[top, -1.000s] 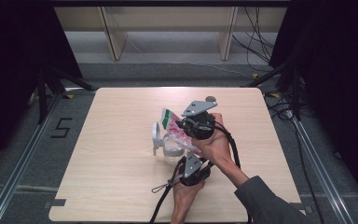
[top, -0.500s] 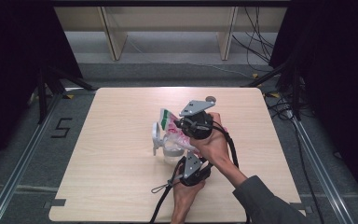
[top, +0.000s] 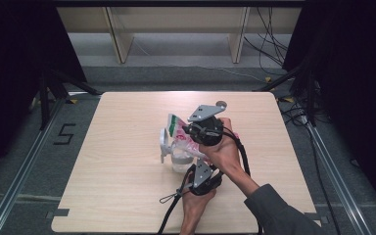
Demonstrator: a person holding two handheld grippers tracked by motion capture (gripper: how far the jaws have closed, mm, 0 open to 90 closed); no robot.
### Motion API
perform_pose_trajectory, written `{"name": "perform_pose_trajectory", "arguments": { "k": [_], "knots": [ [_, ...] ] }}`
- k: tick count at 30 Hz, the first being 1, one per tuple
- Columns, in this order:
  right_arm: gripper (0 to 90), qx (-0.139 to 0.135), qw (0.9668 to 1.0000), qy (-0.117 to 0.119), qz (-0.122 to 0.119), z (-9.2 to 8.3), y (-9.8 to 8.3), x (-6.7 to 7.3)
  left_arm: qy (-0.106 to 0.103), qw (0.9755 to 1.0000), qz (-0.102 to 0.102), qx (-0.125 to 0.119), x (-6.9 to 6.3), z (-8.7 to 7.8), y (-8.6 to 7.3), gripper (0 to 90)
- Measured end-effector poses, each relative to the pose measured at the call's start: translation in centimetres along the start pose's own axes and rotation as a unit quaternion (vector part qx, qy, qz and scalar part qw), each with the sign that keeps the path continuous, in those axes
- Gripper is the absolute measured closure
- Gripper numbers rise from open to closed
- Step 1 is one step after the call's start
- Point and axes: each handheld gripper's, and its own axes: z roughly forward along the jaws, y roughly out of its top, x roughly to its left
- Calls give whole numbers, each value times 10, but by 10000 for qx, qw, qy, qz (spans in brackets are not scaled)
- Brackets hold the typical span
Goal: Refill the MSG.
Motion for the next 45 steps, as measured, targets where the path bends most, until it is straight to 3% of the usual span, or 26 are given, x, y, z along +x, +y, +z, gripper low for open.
{"name": "perform_pose_trajectory", "arguments": {
  "k": [4, 8, 9, 10, 13, 19, 21, 27, 32, 37, 45],
  "knots": [
    [900, 111, 9999, 11, 57, 1, 0, 4, 0, 10000, -9, -21, -1, 0, 0, 727],
    [900, 56, 10000, 2, -80, 3, 1, 3, 11, 10000, 1, -24, -1, 0, 1, 727],
    [900, 86, 10000, -12, -19, 3, 1, 4, 13, 10000, 3, -28, -1, 0, 1, 727],
    [900, 111, 9999, 2, -124, 3, 2, 4, 8, 10000, 2, -38, -1, 0, 1, 727],
    [900, 108, 9999, 7, 36, 2, 3, 4, 8, 10000, -7, -50, -1, -1, 1, 727],
    [900, 23, 10000, -22, -88, 3, 4, 3, -26, 10000, -8, -67, -1, -1, 2, 727],
    [900, 84, 10000, -20, 23, 3, 3, 4, -38, 10000, -24, -68, -1, -1, 2, 727],
    [900, 43, 9999, -15, -93, 5, 6, 3, -43, 9999, -38, -124, -2, -2, 3, 727],
    [900, 48, 10000, -33, -7, 5, 6, 4, -62, 9999, -9, -119, -1, -2, 3, 726],
    [900, 50, 9999, -31, -108, 3, 6, 3, -88, 9999, -5, -141, -3, -2, 3, 727],
    [900, 24, 10000, -53, -69, 2, 6, 1, -91, 9999, -2, -140, -3, -2, 3, 727]
  ]
}}
